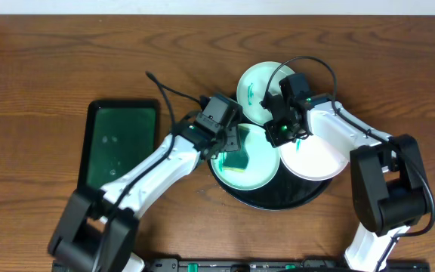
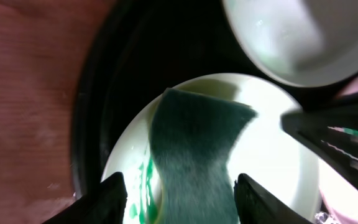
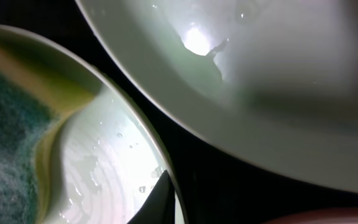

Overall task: Clean dirty plates on tray and stack at the side
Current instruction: 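Scrub the mint plate with the sponge while the right gripper holds it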

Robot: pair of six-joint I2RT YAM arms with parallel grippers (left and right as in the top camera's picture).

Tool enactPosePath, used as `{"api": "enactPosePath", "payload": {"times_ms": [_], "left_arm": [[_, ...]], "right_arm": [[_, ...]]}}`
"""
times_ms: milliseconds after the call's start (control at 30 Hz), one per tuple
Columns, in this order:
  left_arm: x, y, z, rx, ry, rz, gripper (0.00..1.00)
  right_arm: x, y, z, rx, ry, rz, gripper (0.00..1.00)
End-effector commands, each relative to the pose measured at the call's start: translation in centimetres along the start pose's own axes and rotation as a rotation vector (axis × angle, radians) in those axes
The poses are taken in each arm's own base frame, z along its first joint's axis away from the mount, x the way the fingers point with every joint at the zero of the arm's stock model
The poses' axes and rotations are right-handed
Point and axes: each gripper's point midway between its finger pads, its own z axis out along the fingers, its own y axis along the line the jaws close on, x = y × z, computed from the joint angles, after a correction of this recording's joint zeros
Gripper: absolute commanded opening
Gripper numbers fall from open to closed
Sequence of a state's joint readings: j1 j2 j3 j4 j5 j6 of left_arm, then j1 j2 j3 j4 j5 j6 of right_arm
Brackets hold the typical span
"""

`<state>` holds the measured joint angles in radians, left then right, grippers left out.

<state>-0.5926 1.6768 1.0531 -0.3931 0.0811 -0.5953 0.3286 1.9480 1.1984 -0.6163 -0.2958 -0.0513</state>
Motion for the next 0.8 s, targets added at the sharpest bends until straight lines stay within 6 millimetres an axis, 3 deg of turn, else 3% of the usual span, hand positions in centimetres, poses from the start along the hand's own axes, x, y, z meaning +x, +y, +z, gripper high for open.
{"api": "enactPosePath", "payload": {"times_ms": [0,200,433,700,767], "left_arm": [[1.5,0.3,2.2,-0.005,0.065,0.019,0.53],[2.3,0.6,4.0,-0.021,0.094,0.034,0.48],[3.3,-1.0,3.9,0.038,0.125,0.063,0.46],[3.9,-0.5,3.8,0.02,0.15,0.089,0.46],[4.3,-0.1,3.8,0.003,0.166,0.092,0.41]], "right_arm": [[0.1,0.3,0.6,0.0,0.013,0.004,0.07],[0.1,0.3,0.6,0.0,0.013,0.004,0.06],[0.0,0.3,0.6,0.0,0.01,0.003,0.06],[-0.2,0.2,0.5,0.001,0.004,0.002,0.07],[-0.2,0.2,0.5,0.001,0.003,0.002,0.07]]}}
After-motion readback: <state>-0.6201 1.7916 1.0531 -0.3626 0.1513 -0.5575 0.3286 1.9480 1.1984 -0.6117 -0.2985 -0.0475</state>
